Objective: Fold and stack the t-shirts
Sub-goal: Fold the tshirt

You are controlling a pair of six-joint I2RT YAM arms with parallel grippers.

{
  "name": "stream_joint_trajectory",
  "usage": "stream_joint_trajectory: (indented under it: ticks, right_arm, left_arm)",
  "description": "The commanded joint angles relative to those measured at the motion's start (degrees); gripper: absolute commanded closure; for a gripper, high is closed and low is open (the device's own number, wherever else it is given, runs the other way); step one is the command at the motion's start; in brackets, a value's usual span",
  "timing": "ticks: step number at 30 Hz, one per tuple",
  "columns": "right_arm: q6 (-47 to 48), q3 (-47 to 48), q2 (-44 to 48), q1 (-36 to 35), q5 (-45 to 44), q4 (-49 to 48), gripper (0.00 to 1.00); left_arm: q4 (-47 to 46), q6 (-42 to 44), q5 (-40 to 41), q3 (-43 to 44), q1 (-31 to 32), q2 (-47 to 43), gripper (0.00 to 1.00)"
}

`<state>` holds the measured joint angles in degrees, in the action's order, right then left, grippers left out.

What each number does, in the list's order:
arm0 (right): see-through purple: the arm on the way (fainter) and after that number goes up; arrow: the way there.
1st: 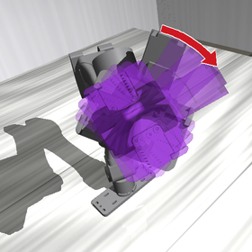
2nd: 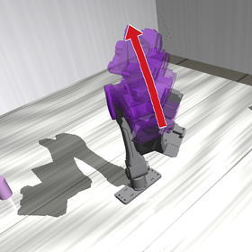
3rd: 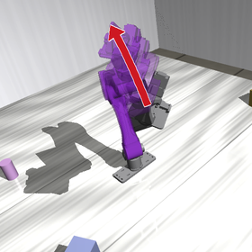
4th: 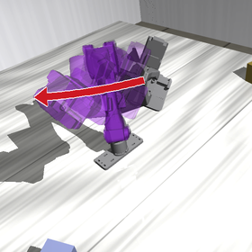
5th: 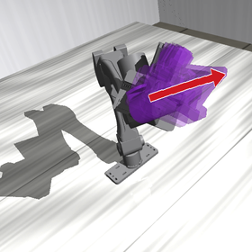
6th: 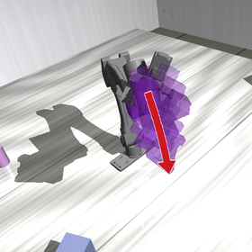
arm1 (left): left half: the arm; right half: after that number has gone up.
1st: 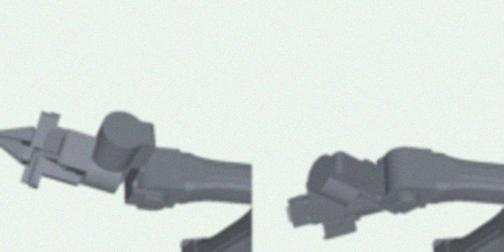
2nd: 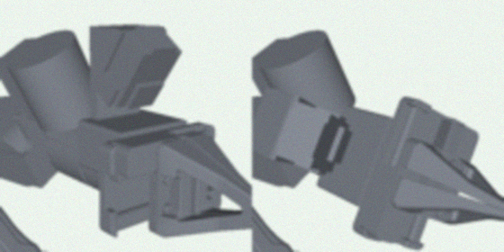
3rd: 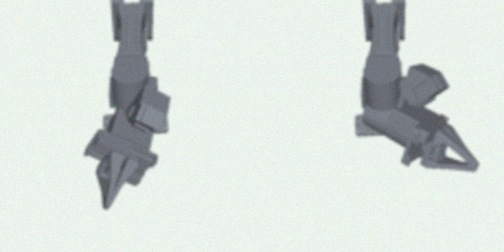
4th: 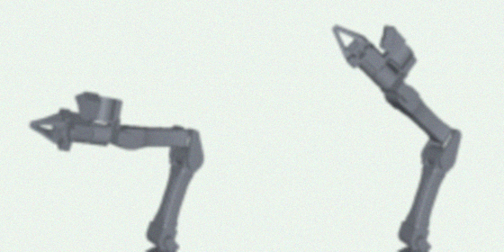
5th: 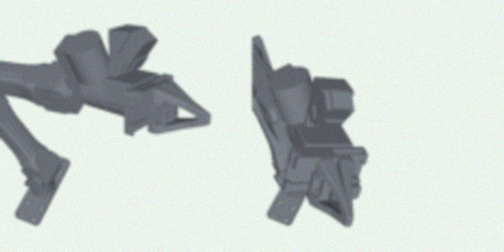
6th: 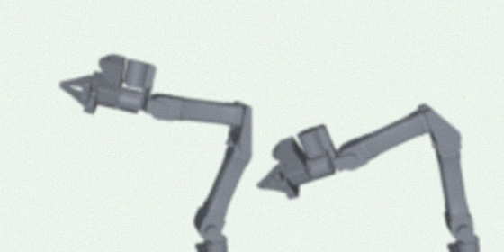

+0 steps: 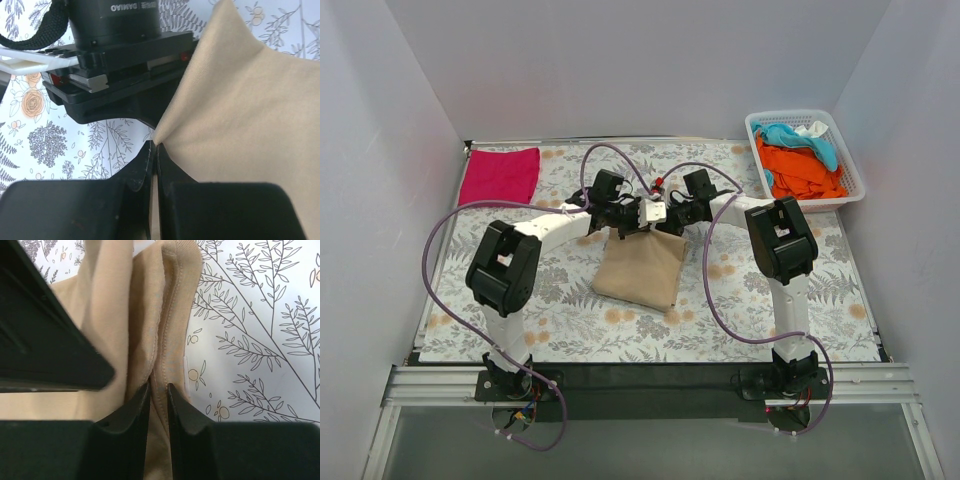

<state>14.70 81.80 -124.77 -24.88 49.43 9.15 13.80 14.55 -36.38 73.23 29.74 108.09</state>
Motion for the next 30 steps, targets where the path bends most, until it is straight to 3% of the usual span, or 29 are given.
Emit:
stream_joint_trajectory:
  ticks: [1, 10, 14, 17, 22, 27, 30]
  right_arm:
    - [1.30, -1.20, -0.21, -0.60, 0.40, 1.05, 0.76]
    - [0.86, -0.15, -0.39, -0.52, 0.58, 1.05, 0.75]
    - [0.33, 2.92, 1.28, 0.71, -4.59, 1.31, 0.69]
    - [0.07, 8.10, 2.07, 3.51, -9.95, 2.80, 0.62]
    - [0.25, 16.71, 3.30, 7.65, -10.68, 9.66, 0.55]
    - [-0.90, 13.48, 11.46, 8.71, -5.76, 12.21, 0.55]
    - [-4.31, 8.56, 16.30, 8.54, 1.35, 12.04, 0.60]
  left_arm:
    - [-6.05, -0.04, 1.84, 0.42, -0.38, 0.01, 1.00]
    - [-12.22, 0.83, 3.86, -3.88, -0.29, 0.89, 1.00]
    - [-12.48, 0.84, 4.12, -5.11, -0.29, 2.21, 1.00]
    - [-13.01, -1.09, 5.52, -4.86, -0.38, 3.44, 0.87]
    - [-11.62, -12.15, 7.46, 0.67, -1.17, 3.36, 0.68]
    - [-4.77, -29.72, 7.65, 9.11, -3.71, 0.90, 0.64]
    - [-0.27, -42.72, 2.03, 10.27, -6.96, -2.35, 0.64]
